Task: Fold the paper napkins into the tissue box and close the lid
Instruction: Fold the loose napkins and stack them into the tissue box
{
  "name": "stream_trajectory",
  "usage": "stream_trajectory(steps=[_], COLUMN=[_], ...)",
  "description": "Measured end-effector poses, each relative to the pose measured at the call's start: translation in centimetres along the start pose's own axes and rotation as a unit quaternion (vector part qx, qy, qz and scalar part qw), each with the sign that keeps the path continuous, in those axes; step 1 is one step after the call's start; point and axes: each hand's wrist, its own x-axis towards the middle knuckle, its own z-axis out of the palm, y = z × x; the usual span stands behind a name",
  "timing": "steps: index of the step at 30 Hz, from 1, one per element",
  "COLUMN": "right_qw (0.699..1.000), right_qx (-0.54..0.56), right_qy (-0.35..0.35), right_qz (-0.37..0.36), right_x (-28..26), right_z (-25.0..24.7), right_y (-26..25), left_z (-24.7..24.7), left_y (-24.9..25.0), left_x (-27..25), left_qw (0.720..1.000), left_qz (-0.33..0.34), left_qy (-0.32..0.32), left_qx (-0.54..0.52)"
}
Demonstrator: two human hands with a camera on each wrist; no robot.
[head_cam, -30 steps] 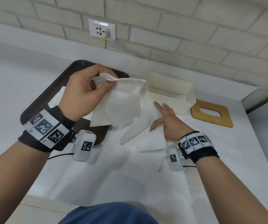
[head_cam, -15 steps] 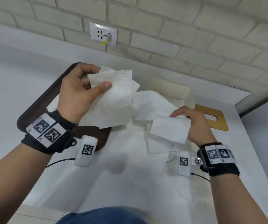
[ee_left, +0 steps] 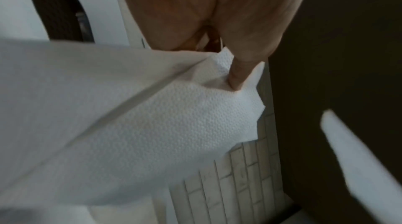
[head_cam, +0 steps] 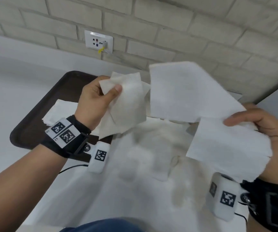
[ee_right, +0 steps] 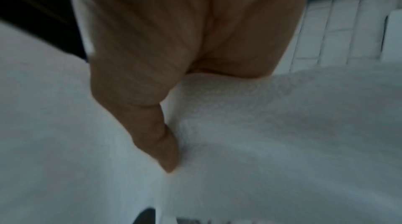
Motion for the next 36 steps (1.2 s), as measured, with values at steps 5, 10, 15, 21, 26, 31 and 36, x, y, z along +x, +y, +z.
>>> stream_trajectory(steps=[5, 10, 15, 21, 26, 31, 36], right_qw=[0.979, 0.984, 0.979, 0.98, 0.973, 0.967, 0.973], right_qx=[0.095, 0.068, 0.055, 0.035, 0.029, 0.032, -0.056], right_qy=[0.169, 0.164, 0.152, 0.109, 0.208, 0.238, 0.199], right_qz=[-0.062, 0.025, 0.125, 0.161, 0.094, 0.083, 0.101], right_x=[-1.1, -2.8, -4.1, -4.5, -4.2, -2.9, -3.5], right_z=[3.9, 9.3, 10.0, 8.3, 9.0, 9.9, 11.9], right_y=[1.5, 8.1, 10.7, 10.4, 10.1, 10.2, 10.5], left_z=[3.2, 5.4, 5.7, 5.8, 6.6, 6.8, 6.9], left_y=[-1.5, -2.3, -2.5, -2.4, -2.9, -3.7, -3.9], left_x=[-1.4, -2.9, -3.2, -2.8, -2.8, -3.4, -3.3], left_qw=[0.998, 0.998, 0.997, 0.993, 0.99, 0.99, 0.983], left_qz=[-0.04, -0.037, -0.066, -0.08, -0.111, -0.114, -0.143], left_qy=[-0.032, -0.047, -0.03, -0.036, -0.008, -0.004, 0.021], left_qx=[-0.024, -0.001, -0.011, -0.076, -0.092, -0.079, -0.11])
